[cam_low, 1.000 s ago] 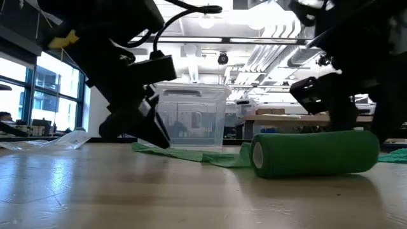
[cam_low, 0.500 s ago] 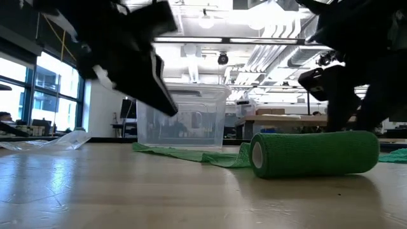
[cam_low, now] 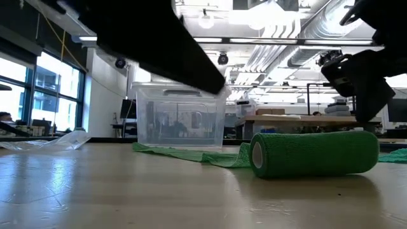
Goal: Roll bandage
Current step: Roll the green bandage
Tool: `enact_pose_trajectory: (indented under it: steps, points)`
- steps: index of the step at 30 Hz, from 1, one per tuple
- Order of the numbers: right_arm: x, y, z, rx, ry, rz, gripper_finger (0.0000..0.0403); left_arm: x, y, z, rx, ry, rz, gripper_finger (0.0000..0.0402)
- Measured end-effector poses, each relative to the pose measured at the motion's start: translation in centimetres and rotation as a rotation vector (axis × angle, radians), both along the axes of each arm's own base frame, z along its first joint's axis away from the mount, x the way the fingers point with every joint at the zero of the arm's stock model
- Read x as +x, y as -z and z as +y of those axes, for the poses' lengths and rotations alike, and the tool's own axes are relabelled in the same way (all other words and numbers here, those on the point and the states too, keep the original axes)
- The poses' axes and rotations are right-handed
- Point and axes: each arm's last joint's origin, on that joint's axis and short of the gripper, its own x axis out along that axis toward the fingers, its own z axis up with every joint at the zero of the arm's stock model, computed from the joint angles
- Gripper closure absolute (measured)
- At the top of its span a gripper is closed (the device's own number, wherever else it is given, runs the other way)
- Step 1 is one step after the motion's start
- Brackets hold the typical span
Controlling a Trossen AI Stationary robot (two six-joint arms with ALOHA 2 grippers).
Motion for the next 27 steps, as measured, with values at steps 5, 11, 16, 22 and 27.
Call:
enact_pose_trajectory:
  steps: [5, 11, 16, 22, 27]
  points:
    - [-0.4, 0.9, 0.2, 0.011, 0.195, 0.05, 0.0164, 1.9, 1.9, -0.2, -0.138, -0.077, 0.044, 0.031]
    - [-0.2, 3.2, 2.0, 0.126, 0.242, 0.093, 0.0163, 3.5, 3.2, -0.4, -0.295, -0.122, 0.077, 0.031]
    - [0.6, 4.8, 3.1, 0.163, 0.278, 0.008, 0.0163, 4.1, 3.9, -0.3, -0.328, -0.165, 0.025, 0.031]
    - [0.7, 5.1, 3.3, 0.208, 0.332, 0.016, 0.0163, 4.2, 4.1, -0.2, -0.366, -0.19, 0.036, 0.031]
    - [0.1, 4.9, 3.7, 0.199, 0.359, 0.007, 0.0163, 2.9, 4.5, -1.4, -0.382, -0.194, 0.118, 0.031]
